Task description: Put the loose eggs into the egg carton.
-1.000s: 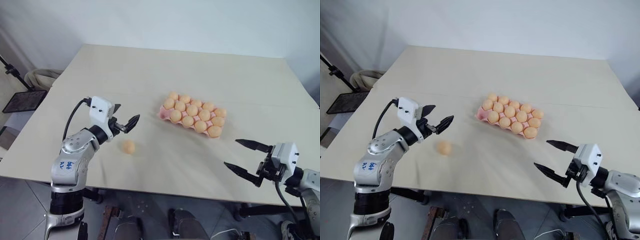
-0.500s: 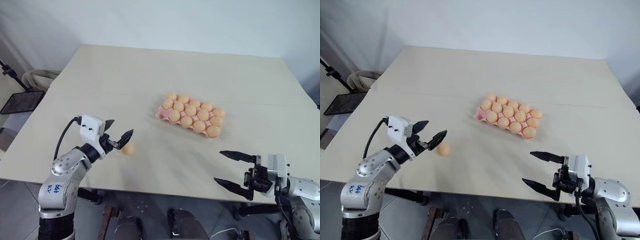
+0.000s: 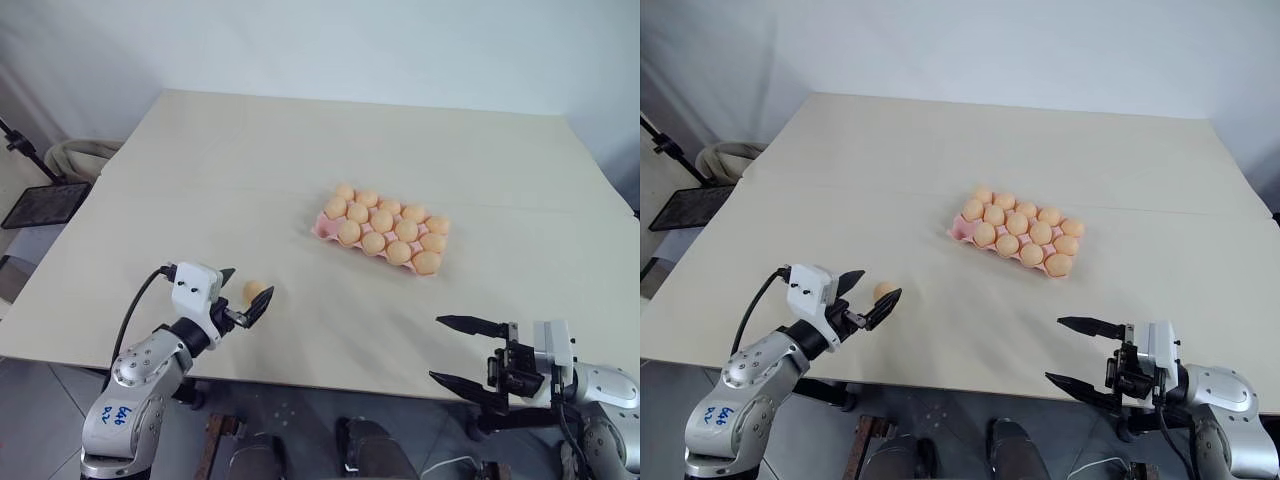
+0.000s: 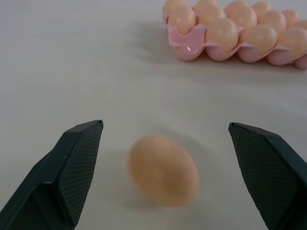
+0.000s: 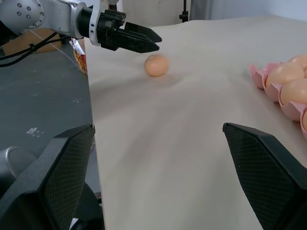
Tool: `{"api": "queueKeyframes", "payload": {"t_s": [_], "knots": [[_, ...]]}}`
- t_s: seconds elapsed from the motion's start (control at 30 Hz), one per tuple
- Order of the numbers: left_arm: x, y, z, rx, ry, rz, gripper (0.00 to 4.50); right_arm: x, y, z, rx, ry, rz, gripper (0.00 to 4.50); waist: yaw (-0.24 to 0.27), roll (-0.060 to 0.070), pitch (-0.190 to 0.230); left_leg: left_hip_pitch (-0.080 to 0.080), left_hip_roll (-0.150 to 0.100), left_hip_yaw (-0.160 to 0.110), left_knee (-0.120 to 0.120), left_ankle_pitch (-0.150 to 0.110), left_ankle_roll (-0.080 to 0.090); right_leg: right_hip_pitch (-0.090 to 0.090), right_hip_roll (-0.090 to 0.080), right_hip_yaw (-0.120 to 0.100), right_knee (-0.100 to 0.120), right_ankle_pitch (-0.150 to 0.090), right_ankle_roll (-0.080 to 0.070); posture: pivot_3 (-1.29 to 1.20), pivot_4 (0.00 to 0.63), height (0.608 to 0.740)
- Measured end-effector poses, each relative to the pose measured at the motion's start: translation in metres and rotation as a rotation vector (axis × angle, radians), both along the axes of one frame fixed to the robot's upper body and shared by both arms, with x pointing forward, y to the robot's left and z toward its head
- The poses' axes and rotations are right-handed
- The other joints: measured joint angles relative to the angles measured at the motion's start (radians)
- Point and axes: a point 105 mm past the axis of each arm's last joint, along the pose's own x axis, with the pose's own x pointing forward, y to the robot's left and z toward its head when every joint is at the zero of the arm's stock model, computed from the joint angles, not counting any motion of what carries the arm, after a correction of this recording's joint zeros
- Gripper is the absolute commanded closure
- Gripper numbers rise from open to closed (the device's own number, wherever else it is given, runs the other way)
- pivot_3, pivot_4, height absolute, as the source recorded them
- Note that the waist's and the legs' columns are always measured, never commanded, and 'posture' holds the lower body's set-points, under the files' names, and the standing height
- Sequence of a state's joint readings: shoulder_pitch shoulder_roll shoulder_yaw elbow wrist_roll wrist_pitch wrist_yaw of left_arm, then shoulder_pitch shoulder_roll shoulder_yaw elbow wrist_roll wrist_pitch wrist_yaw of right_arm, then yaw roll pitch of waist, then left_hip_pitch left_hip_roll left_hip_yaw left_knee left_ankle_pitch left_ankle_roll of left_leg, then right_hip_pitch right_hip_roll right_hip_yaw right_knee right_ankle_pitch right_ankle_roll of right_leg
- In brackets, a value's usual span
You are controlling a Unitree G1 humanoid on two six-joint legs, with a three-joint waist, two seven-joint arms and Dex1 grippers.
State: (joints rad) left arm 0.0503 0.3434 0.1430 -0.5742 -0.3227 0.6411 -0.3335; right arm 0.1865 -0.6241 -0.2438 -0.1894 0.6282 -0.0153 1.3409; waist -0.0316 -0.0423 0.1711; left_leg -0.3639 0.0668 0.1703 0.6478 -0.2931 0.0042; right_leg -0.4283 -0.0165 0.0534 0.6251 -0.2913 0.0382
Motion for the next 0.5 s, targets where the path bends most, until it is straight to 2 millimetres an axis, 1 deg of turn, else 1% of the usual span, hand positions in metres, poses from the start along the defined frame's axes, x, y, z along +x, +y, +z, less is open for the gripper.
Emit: {"api": "queueKeyframes", "payload": {"t_s": [0.1, 0.27, 0.37, 0.47, 0.5], "knots": [[0.0, -0.004, -0.007, -0.005, 0.011, -0.003, 0.03, -0.001, 0.0, 0.0, -0.001, -0.001, -0.001, 0.0, 0.001, 0.0, 0.0, 0.0, 0.0, 0.0, 0.0, 0.0, 0.0, 0.0, 0.0, 0.0, 0.0, 0.0, 0.0, 0.0, 0.15, 0.74], [0.006, -0.005, -0.031, -0.005, 0.077, -0.001, 0.03, 0.004, -0.003, -0.001, -0.007, -0.008, -0.013, 0.0, 0.0, 0.0, 0.0, 0.0, 0.0, 0.0, 0.0, 0.0, 0.0, 0.0, 0.0, 0.0, -0.001, 0.0, 0.0, 0.0, 0.15, 0.74], [0.008, -0.008, -0.035, -0.007, 0.092, -0.011, 0.03, 0.005, -0.004, -0.001, -0.011, -0.016, -0.017, 0.0, 0.0, 0.0, 0.0, 0.0, 0.0, 0.0, 0.0, 0.0, 0.001, 0.0, 0.0, 0.0, -0.001, 0.0, 0.0, 0.0, 0.15, 0.74], [0.011, -0.012, -0.031, -0.005, 0.076, -0.03, 0.63, 0.006, -0.004, -0.001, -0.014, -0.017, -0.019, 0.0, 0.001, 0.0, 0.0, 0.0, 0.0, 0.0, -0.001, 0.0, 0.001, 0.0, 0.0, 0.0, -0.002, 0.0, 0.0, 0.0, 0.15, 0.74], [0.012, -0.012, -0.029, -0.005, 0.069, -0.035, 0.93, 0.007, -0.005, -0.001, -0.015, -0.016, -0.021, 0.0, 0.001, 0.0, 0.0, 0.0, 0.0, 0.0, -0.001, 0.0, 0.001, 0.0, 0.0, 0.0, -0.002, 0.0, 0.0, 0.0, 0.15, 0.74]]}}
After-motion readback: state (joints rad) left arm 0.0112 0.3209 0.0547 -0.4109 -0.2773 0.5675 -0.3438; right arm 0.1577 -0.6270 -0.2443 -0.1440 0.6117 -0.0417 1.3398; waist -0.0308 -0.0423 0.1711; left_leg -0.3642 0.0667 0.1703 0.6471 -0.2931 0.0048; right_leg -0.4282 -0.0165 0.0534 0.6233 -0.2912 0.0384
